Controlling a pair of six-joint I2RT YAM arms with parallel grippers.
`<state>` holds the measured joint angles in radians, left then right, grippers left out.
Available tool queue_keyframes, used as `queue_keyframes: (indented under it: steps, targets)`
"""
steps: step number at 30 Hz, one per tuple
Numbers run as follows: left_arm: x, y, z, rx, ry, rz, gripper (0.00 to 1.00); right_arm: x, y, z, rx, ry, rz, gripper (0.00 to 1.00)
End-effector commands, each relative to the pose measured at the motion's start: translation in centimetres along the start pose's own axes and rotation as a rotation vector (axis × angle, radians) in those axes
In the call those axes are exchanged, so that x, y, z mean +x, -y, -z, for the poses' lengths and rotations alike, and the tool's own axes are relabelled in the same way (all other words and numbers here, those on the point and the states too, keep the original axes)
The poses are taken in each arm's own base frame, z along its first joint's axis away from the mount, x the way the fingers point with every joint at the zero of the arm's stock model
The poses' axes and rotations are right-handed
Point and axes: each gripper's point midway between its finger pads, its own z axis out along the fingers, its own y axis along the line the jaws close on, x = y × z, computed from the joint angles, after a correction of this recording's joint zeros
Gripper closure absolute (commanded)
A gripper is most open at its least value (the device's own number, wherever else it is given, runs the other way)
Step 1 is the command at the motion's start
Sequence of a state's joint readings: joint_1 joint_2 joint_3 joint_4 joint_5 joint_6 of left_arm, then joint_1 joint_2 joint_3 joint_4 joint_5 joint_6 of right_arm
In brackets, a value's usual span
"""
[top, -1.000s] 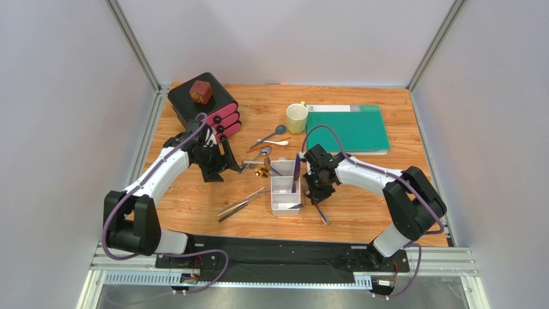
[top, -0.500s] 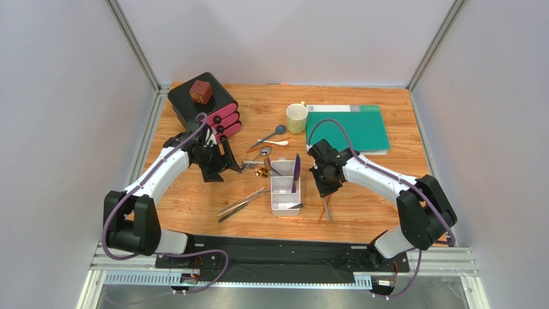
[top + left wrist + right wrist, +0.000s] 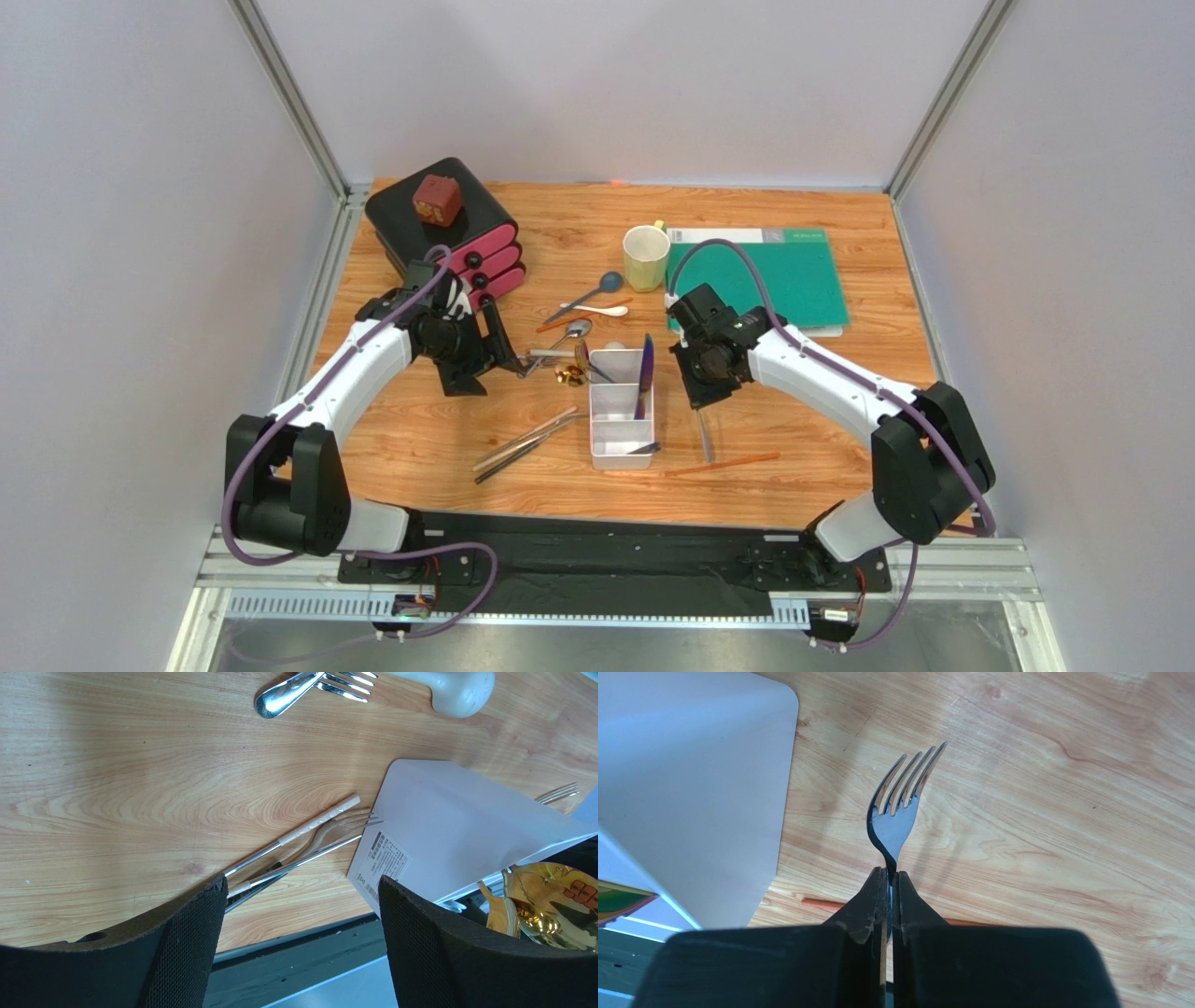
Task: Sort the eating utensils into containers
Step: Pick up the fork at the center of the board, then place the fork in the storage box.
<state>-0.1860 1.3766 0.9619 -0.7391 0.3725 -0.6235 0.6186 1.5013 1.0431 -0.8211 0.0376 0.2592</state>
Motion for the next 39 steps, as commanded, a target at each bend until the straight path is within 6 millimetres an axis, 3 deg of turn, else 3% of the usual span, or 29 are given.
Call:
queue_keyframes:
  steps: [1,11,17,21,23,25,29,30,31,33,35,39]
  targets:
    - [-0.8,0.4,0.4,0.02,0.033,-0.023,0.16,-2.9,0.6,2.8,0.029,0.127,-0.04,1.0]
    - [-0.7,0.4,0.3,0.024,0.028,-0.021,0.16,-6.4,1.9,6.4,0.093,0.314,-0.096,1.0]
    - [-0.6,0.4,0.2,0.023,0.024,-0.016,0.16,-11.5,1.3,13.6,0.033,0.602,-0.089,1.0]
    - [-0.7,0.4,0.2,0.024,0.025,-0.017,0.16,-15.2,0.1,20.4,-0.05,0.837,-0.062,1.0]
    - [-0.6,0.4,0.2,0.023,0.024,-0.016,0.16,-16.6,-0.8,22.6,-0.105,0.925,-0.042,1.0]
    - [-0.7,0.4,0.2,0.024,0.025,-0.018,0.16,-17.2,-2.5,23.7,-0.187,0.944,0.0,1.0]
    - [-0.7,0.4,0.2,0.02,0.027,-0.02,0.16,-17.1,-6.8,23.7,-0.326,0.951,0.13,1.0]
    - [-0.7,0.4,0.2,0.019,0.026,-0.019,0.16,-16.5,-9.0,23.9,-0.368,0.97,0.195,1.0]
    - [-0.8,0.4,0.3,0.019,0.028,-0.02,0.16,-15.8,-9.7,22.5,-0.362,0.968,0.25,1.0]
    - [-0.8,0.4,0.3,0.017,0.029,-0.021,0.16,-15.5,-11.4,22.3,-0.391,0.997,0.289,1.0]
    - [-0.8,0.3,0.2,0.013,0.028,-0.02,0.16,-14.8,-12.0,20.4,-0.398,0.946,0.302,1.0]
    - [-0.9,0.3,0.4,0.009,0.033,-0.022,0.16,-13.5,-13.4,18.8,-0.426,0.898,0.331,1.0]
